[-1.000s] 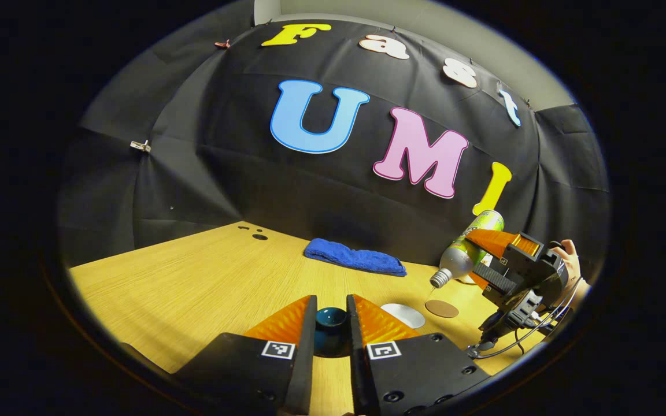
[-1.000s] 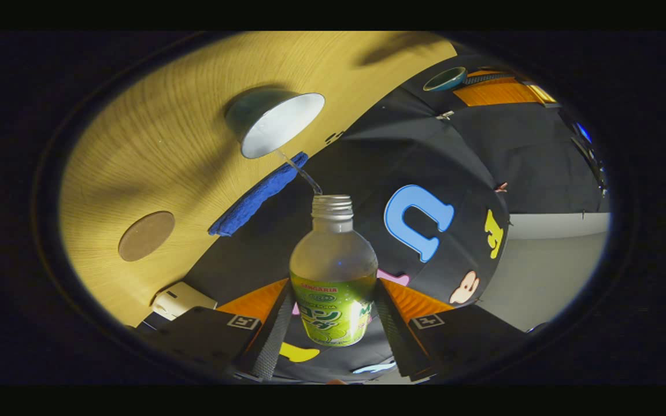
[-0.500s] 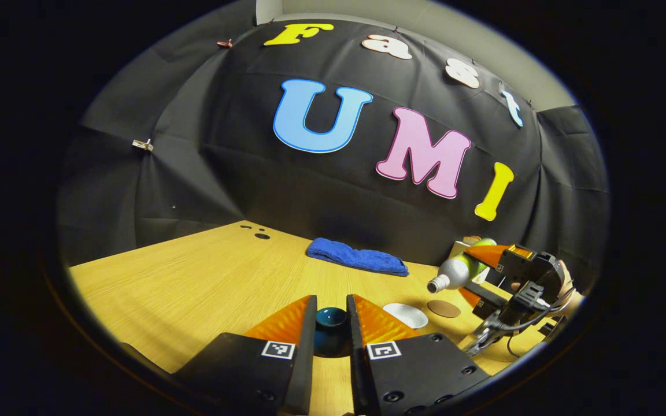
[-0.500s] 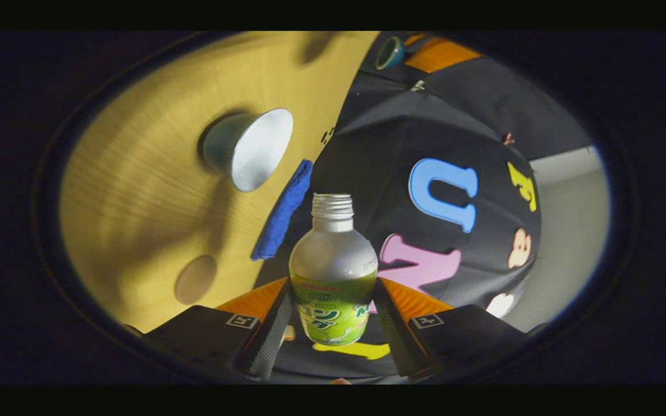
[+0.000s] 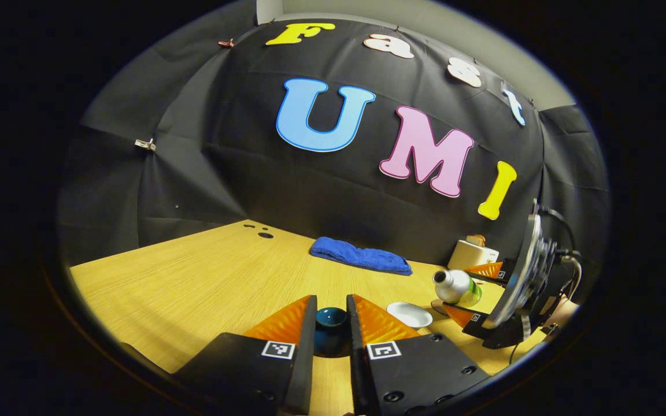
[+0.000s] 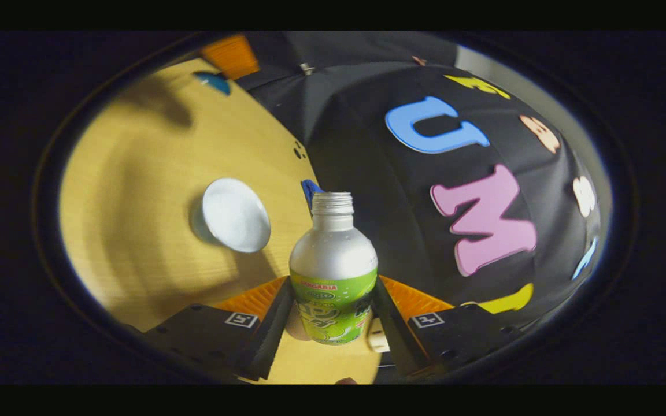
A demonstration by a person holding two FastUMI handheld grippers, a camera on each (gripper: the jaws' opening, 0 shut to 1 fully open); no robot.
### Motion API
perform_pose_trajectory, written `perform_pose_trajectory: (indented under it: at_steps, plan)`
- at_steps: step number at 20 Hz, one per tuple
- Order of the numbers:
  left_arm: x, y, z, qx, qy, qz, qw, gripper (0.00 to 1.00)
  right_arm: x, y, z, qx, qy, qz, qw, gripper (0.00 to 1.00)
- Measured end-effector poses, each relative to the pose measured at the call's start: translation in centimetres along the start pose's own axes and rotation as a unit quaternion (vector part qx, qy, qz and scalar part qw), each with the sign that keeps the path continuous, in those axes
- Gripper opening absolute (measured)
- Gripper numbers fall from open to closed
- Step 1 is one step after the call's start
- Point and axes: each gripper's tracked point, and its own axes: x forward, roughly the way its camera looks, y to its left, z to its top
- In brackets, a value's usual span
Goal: Open the teacup lid with one hand, grasp the water bottle and pour water into the teacup with the other hand; after pouring, place the water bottle on the coaster and then close the teacup lid.
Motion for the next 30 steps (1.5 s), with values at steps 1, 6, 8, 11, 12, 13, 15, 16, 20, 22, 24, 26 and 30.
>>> perform_pose_trajectory:
  at_steps: [1, 6, 8, 11, 12, 13, 15, 16, 20, 22, 24, 26, 30]
  plan:
    - [0.0, -0.1, 0.0, 0.000, 0.001, -0.001, 1.000, 0.31, 0.0, -0.2, 0.6, 0.046, -0.006, 0.009, 0.999, 0.80]
    - [0.1, -0.3, -0.4, -0.001, 0.005, -0.004, 1.000, 0.31, 0.1, -2.7, 2.4, 0.296, -0.051, 0.042, 0.953, 0.81]
    - [0.1, -0.4, -0.4, -0.002, 0.005, -0.005, 1.000, 0.31, 0.4, -3.9, 2.1, 0.368, -0.066, 0.051, 0.926, 0.81]
    - [0.2, -0.4, -0.4, -0.002, 0.006, -0.004, 1.000, 0.31, 2.0, -6.9, -0.2, 0.418, -0.065, 0.028, 0.906, 0.80]
    - [0.2, -0.4, -0.5, -0.002, 0.006, -0.004, 1.000, 0.31, 2.4, -7.4, -1.2, 0.425, -0.063, 0.021, 0.903, 0.81]
    - [0.2, -0.4, -0.4, -0.002, 0.006, -0.004, 1.000, 0.31, 2.8, -7.8, -2.3, 0.433, -0.058, 0.017, 0.900, 0.81]
    - [0.2, -0.4, -0.5, -0.002, 0.007, -0.003, 1.000, 0.31, 3.4, -7.9, -4.2, 0.453, -0.050, 0.013, 0.890, 0.77]
    - [0.2, -0.3, -0.6, -0.003, 0.007, -0.003, 1.000, 0.31, 3.7, -7.9, -5.1, 0.466, -0.046, 0.012, 0.883, 0.77]
    - [0.3, -0.3, -0.7, -0.003, 0.009, -0.003, 1.000, 0.31, 4.7, -7.8, -7.7, 0.509, -0.029, 0.005, 0.860, 0.80]
    - [0.3, -0.3, -0.7, -0.002, 0.009, -0.003, 1.000, 0.31, 5.0, -7.6, -8.4, 0.523, -0.024, 0.007, 0.852, 0.80]
    - [0.3, -0.3, -0.8, -0.002, 0.009, -0.003, 1.000, 0.31, 5.0, -7.5, -8.9, 0.526, -0.022, 0.005, 0.850, 0.77]
    - [0.4, -0.2, -0.9, -0.003, 0.010, -0.003, 1.000, 0.31, 5.1, -7.5, -9.1, 0.525, -0.022, 0.004, 0.851, 0.80]
    - [0.4, -0.2, -0.9, -0.004, 0.011, -0.003, 1.000, 0.31, 5.2, -7.1, -9.6, 0.523, -0.018, 0.003, 0.852, 0.81]
